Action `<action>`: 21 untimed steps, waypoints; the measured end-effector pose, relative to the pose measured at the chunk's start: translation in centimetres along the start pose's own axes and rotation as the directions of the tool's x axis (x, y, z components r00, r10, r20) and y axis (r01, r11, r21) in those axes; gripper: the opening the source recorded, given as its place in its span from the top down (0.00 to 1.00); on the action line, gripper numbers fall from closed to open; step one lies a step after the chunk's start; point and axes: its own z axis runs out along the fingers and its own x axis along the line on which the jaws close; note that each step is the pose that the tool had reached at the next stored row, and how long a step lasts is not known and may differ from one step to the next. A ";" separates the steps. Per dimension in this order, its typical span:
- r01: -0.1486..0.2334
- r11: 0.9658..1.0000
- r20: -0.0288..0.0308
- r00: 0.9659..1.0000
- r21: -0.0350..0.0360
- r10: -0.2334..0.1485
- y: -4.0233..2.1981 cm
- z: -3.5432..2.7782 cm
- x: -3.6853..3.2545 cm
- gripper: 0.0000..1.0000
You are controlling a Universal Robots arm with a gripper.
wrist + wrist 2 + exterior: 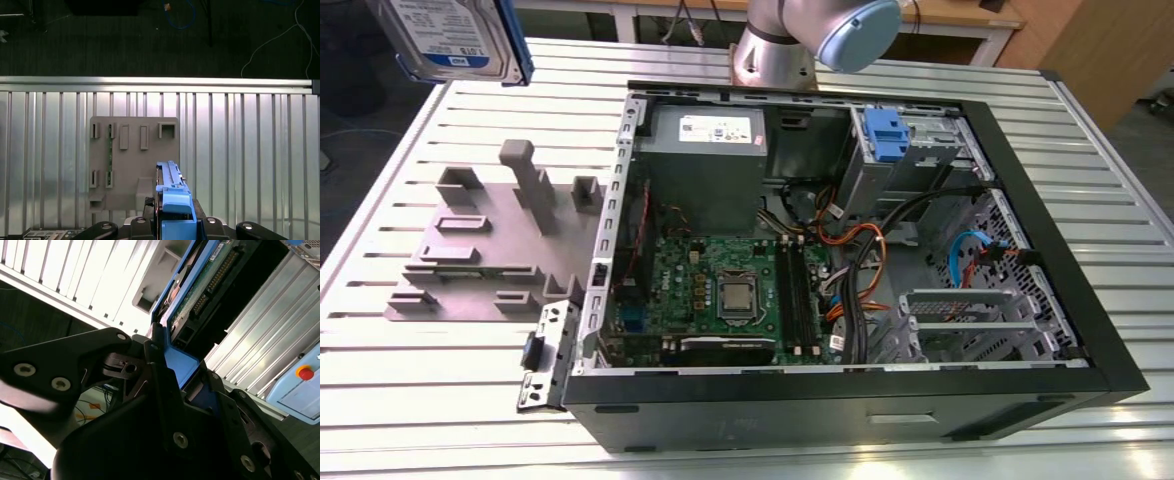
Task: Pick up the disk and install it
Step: 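Pick up the disk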
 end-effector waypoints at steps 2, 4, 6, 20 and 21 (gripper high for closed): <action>0.000 1.000 0.000 1.000 0.000 0.000 -0.05 0.00 0.00 0.64; 0.000 1.000 0.000 1.000 0.000 0.000 -0.13 0.00 0.00 0.64; 0.000 1.000 0.000 1.000 0.000 0.000 -0.25 0.00 0.00 0.64; 0.000 1.000 0.000 1.000 0.000 0.000 -0.83 -0.01 -0.01 0.64; 0.000 1.000 0.000 1.000 0.000 0.000 -0.86 -0.02 -0.02 0.64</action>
